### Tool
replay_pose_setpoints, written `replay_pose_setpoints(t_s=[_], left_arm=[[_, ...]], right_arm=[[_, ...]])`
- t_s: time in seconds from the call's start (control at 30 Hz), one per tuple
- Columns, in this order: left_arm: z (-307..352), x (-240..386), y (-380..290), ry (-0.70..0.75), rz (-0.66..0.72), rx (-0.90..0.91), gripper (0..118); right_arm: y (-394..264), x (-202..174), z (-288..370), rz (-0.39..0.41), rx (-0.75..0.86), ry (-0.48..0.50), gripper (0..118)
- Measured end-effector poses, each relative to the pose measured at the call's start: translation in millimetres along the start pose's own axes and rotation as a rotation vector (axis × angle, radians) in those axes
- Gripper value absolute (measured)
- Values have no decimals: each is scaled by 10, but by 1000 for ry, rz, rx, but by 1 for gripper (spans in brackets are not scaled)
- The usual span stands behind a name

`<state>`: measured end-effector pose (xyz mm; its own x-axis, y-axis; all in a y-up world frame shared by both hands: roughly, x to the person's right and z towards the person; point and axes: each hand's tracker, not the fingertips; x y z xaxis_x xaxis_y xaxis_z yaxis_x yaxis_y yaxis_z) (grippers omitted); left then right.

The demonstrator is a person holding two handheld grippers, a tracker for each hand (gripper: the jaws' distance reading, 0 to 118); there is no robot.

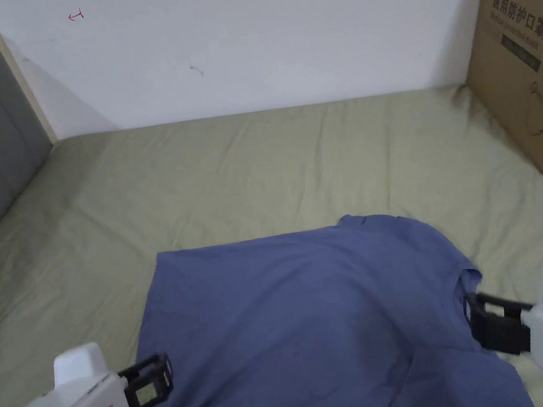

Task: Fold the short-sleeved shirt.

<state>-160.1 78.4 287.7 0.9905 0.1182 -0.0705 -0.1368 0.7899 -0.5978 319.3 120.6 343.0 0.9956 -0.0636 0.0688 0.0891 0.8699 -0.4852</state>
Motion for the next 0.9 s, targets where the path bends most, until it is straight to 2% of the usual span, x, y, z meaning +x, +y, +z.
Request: replay_pose_setpoints(t_s=[0.17,0.27,0.33,0.37,0.4,0.43,0.47,0.7,0.9], left_arm=[[196,342,323,33,-50,194,96],[149,435,367,42,-118,278,83],[173,506,358,44,-163,325,57],[189,525,332,32,-183,345,34],[216,573,290,24,-183,347,0],[216,585,272,22,-177,345,0],[230,576,249,24,-172,347,0],[147,432,185,3,-169,284,0],[-109,70,-58,16,-138,10,0]], right_arm=[[319,-235,152,72,208,-36,90],[375,-338,194,101,258,-62,90],[369,-377,211,102,273,-76,78],[361,-393,227,98,279,-84,63],[351,-402,238,98,282,-87,33],[337,-409,240,100,288,-94,4],[321,-399,216,98,290,-107,0],[249,-373,152,93,266,-101,0],[203,-355,144,86,247,-86,0]])
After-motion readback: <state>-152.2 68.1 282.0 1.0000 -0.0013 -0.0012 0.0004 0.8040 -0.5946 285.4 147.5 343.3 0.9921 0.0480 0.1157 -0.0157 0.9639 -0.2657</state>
